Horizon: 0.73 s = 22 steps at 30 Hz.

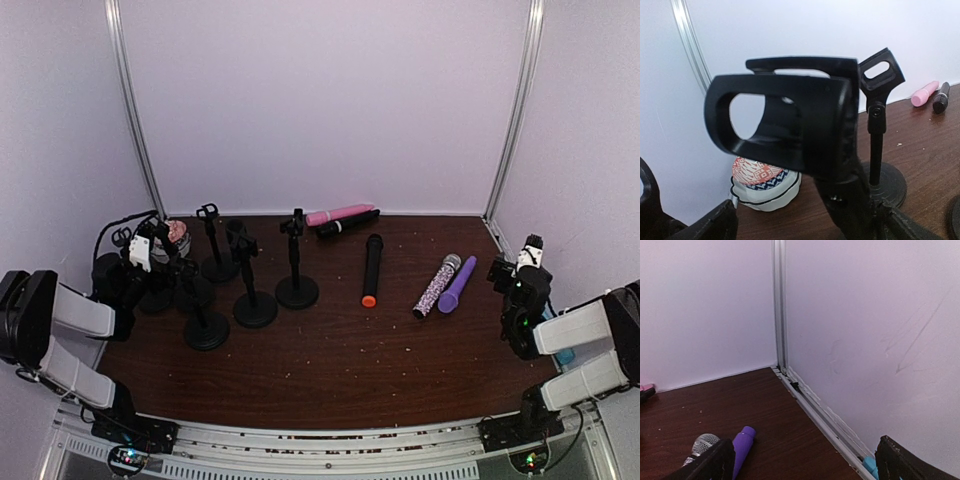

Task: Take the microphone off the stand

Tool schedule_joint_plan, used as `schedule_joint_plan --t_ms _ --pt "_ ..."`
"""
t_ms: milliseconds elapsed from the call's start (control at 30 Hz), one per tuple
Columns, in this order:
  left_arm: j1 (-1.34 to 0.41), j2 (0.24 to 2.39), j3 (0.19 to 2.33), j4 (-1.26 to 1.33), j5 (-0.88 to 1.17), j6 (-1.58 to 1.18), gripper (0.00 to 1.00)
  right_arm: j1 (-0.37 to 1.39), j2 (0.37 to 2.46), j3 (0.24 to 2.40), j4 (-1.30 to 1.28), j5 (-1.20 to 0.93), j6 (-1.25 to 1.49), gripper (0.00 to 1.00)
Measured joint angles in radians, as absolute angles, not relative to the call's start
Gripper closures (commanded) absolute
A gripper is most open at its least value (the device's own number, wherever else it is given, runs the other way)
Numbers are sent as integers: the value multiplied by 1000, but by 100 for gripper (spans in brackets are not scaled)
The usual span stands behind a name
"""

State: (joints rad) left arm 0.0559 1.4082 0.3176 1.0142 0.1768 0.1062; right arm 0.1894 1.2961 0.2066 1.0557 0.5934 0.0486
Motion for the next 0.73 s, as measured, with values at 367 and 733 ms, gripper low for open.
schedule_joint_plan --t_ms 367,733 --pt "57 1409 318 1019 178 101 2 126 1363 213 1119 388 33 0" --pt "57 1411 318 1022 178 101 2 126 1363 213 1127 365 33 0"
